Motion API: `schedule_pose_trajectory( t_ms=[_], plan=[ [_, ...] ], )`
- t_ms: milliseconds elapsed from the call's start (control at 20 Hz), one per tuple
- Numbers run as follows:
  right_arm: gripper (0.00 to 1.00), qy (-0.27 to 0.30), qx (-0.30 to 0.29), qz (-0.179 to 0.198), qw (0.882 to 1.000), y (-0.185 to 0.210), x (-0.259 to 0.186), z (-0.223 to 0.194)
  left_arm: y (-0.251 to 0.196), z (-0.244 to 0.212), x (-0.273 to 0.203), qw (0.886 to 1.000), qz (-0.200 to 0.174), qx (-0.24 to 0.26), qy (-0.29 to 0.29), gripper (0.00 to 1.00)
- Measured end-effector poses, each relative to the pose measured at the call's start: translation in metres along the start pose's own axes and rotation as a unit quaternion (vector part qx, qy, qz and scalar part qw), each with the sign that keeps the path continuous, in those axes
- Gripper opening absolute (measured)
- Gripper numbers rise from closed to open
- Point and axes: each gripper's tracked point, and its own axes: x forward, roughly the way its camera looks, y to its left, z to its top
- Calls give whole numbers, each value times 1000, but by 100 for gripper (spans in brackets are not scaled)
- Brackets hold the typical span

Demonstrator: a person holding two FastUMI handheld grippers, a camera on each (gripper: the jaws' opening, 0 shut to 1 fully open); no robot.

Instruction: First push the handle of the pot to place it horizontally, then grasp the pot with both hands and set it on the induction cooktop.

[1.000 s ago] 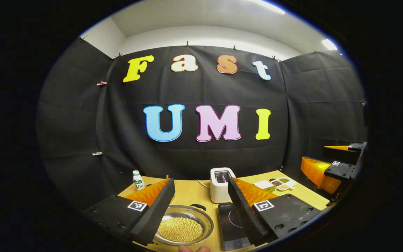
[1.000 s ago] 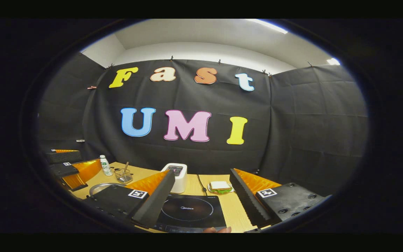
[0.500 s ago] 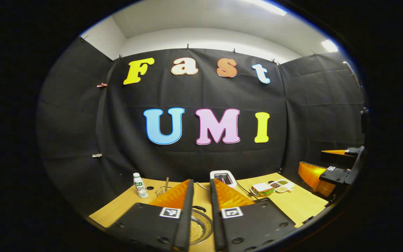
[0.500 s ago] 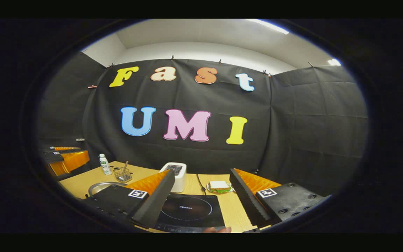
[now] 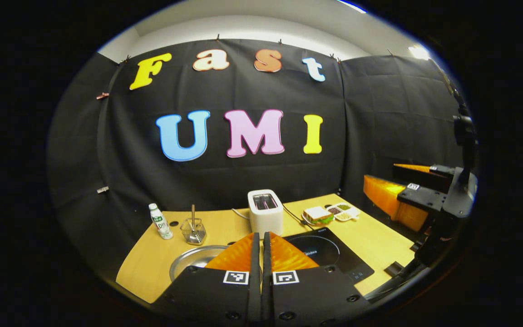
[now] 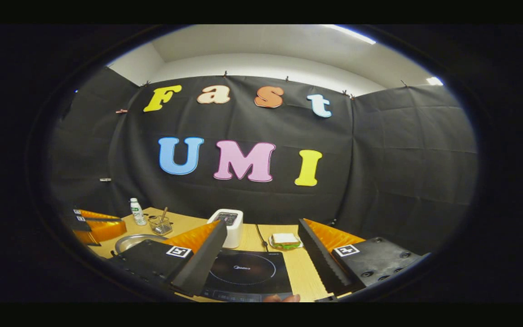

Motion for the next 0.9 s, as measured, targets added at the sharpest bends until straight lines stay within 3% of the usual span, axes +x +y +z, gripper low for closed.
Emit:
schedule_pose_trajectory(
  t_ms=[450, 900],
  plan=[
    [96, 16, -4, 5, 1000, 4, -3, -13, 3, -107, -9, 984, -44, -19, 169, 5],
    [96, 24, -7, -4, 1000, -5, -5, -19, 22, -202, -27, 933, -99, -112, 328, 5]
  ],
)
